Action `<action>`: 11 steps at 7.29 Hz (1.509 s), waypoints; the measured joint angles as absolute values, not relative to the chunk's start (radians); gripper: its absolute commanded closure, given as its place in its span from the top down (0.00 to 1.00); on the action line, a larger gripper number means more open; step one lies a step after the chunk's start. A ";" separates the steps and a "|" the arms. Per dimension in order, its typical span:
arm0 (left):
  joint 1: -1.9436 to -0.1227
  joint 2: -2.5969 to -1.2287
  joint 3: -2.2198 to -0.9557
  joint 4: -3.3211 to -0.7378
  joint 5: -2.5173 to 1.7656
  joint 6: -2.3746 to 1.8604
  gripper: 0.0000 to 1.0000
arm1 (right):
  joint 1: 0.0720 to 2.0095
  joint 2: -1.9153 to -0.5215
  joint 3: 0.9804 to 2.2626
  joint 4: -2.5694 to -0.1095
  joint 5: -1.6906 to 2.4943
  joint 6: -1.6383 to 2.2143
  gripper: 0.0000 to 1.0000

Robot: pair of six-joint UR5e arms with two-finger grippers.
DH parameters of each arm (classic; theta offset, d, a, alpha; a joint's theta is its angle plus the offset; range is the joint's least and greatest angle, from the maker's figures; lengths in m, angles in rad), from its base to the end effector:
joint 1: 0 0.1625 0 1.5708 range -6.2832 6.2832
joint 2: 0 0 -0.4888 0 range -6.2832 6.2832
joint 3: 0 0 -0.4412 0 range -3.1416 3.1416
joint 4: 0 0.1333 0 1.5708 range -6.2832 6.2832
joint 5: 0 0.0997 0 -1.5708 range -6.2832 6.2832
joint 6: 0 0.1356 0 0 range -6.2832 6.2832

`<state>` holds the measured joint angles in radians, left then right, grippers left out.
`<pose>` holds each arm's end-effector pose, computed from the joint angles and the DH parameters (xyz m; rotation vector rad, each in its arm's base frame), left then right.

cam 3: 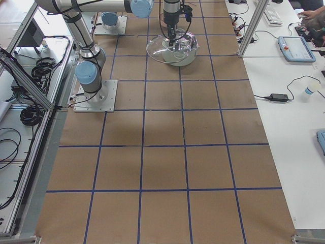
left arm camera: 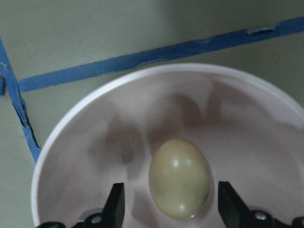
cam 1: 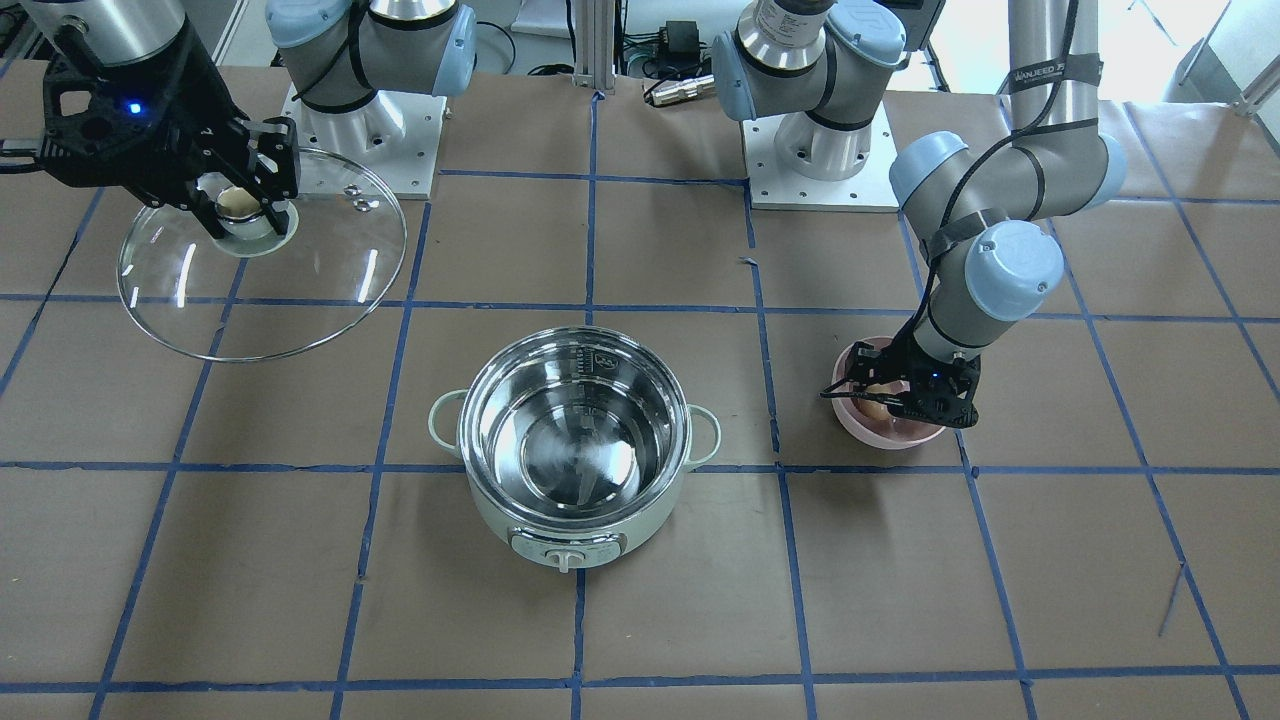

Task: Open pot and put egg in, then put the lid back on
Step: 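Close the left gripper on the beige egg, then lift the egg with the left gripper and carry it over the pot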

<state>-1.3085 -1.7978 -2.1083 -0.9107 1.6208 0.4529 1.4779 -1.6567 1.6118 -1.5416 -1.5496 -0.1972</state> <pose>0.0109 -0.5287 0.1883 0.3015 3.1116 0.1804 0.0891 -0.5111 0.5353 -0.1630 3.1185 -0.0290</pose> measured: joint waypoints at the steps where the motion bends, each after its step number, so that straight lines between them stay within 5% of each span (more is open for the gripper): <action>1: -1.309 -1.805 -2.107 -0.910 1.620 0.453 0.66 | 1.478 -1.657 1.612 -1.542 -1.550 -0.197 0.33; 2: -1.308 -1.814 -2.107 -0.908 1.620 0.453 0.51 | 1.478 -1.657 1.612 -1.542 -1.550 -0.197 0.33; 6: -1.308 -1.815 -2.106 -0.909 1.622 0.451 0.36 | 1.477 -1.657 1.612 -1.542 -1.550 -0.198 0.33; 8: -1.308 -1.813 -2.106 -0.909 1.621 0.450 0.14 | 1.478 -1.657 1.612 -1.542 -1.550 -0.197 0.33; 11: -1.308 -1.804 -2.099 -0.908 1.623 0.448 0.07 | 1.477 -1.657 1.612 -1.542 -1.550 -0.197 0.33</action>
<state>-1.3085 -1.8043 -2.0991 -0.9081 1.6230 0.4480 1.4775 -1.6567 1.6122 -1.5421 -1.5504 -0.1973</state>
